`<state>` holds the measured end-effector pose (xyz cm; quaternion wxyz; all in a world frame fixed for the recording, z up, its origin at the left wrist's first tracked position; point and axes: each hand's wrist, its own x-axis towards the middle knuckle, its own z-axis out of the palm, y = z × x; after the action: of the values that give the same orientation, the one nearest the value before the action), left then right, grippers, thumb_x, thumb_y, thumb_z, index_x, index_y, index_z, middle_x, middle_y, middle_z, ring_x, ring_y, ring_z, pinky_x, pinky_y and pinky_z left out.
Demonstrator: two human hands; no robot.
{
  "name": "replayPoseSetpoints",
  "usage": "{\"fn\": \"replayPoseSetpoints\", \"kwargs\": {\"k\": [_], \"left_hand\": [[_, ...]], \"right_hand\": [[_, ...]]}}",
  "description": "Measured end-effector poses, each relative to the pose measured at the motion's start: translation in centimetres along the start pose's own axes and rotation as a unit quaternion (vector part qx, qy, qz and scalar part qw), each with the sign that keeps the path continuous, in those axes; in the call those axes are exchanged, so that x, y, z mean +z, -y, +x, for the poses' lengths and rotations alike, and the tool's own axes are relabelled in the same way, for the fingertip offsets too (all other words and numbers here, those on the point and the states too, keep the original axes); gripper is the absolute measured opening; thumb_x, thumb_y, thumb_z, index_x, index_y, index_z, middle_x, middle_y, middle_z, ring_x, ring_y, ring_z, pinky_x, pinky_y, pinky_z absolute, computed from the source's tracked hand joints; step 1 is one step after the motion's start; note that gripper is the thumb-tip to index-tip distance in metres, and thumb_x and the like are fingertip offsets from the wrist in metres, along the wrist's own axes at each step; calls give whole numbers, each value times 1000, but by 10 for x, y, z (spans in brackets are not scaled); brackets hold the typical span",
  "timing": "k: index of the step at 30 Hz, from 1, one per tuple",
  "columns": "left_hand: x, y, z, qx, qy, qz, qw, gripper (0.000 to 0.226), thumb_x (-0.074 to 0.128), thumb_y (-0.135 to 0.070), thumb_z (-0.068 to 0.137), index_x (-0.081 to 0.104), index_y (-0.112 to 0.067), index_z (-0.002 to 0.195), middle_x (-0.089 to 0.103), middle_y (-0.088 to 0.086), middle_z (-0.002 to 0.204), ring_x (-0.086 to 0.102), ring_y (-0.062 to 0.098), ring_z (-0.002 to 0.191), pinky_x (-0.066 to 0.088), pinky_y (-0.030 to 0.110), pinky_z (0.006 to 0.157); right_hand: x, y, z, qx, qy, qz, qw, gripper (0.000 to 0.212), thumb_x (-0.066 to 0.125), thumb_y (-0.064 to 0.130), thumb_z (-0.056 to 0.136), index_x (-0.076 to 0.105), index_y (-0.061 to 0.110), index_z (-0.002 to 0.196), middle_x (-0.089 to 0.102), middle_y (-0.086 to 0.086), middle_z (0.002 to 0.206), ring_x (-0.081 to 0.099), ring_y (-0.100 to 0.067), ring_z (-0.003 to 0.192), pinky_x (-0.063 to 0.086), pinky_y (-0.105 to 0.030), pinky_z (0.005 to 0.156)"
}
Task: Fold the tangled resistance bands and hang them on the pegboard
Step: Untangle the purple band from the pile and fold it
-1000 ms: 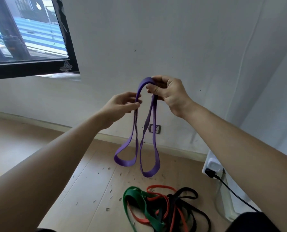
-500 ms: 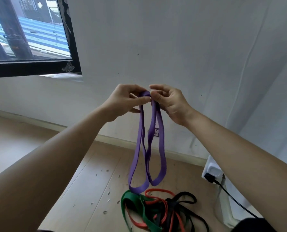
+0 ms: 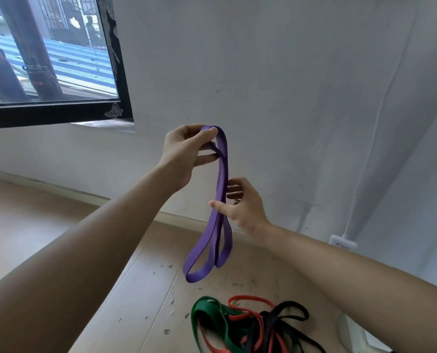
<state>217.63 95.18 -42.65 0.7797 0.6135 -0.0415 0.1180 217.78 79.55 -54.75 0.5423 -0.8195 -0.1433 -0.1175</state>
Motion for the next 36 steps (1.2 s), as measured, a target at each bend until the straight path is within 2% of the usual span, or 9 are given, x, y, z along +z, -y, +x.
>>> {"fn": "replayPoseSetpoints", "kwargs": {"k": [9,14,19,22,25,27,30,32,36], "left_hand": [[-30,-4,-2,18,51,-12,998,19,71,-7,92,64,-6,110,67,8,91,67,22,87,61,43,80],[-48,-6,0,22,94,12,995,26,73,-8,85,66,-10,111,67,4,89,66,19,86,60,44,81],[-73,-1,6,-3,32,58,998,32,63,-1,93,66,-6,125,68,2,87,67,15,78,61,47,82],[-83,5,6,-16,12,106,994,30,61,-3,94,68,-5,123,69,0,87,67,11,74,61,45,80],[-80,1,4,-1,53,149,987,30,58,-4,93,73,-11,118,66,-9,78,60,9,74,60,38,73],[-74,-5,2,9,93,162,982,31,58,-3,92,74,-13,116,63,-7,77,57,13,79,58,34,70],[-68,-9,0,21,147,167,975,33,58,-1,90,75,-16,114,60,-1,84,54,17,84,58,35,69],[-64,-10,-2,25,173,165,971,34,59,1,90,74,-15,115,60,-2,86,55,16,83,59,36,70],[-66,-12,-3,34,176,184,967,34,61,-2,89,73,-15,118,61,-5,85,58,14,83,60,41,73]], "right_hand": [[17,-32,12,-1,34,-42,999,37,86,28,78,66,23,109,68,9,94,64,-7,86,57,-23,78],[20,-40,17,12,78,18,997,13,82,17,84,73,23,90,74,7,82,71,-7,77,59,-22,73],[21,-49,14,63,81,22,994,4,75,18,89,72,16,87,73,-4,81,71,-24,77,60,-43,76],[22,-56,8,81,146,15,986,10,76,18,86,68,17,93,73,-6,86,72,-27,82,61,-48,78],[24,-50,1,96,194,31,976,23,78,9,80,64,13,98,73,-3,90,71,-18,82,59,-32,74],[23,-39,1,81,232,78,966,39,82,7,78,63,16,111,71,-3,98,70,-16,89,58,-26,76],[20,-18,6,32,294,78,952,65,87,14,77,53,33,128,63,-8,113,66,-21,99,59,-33,91],[19,-1,11,10,314,32,949,71,87,23,77,48,28,137,62,-1,124,63,-17,113,55,-36,100],[16,17,21,51,321,91,941,46,83,18,80,64,15,121,70,-7,106,69,-21,102,57,-34,90]]}}
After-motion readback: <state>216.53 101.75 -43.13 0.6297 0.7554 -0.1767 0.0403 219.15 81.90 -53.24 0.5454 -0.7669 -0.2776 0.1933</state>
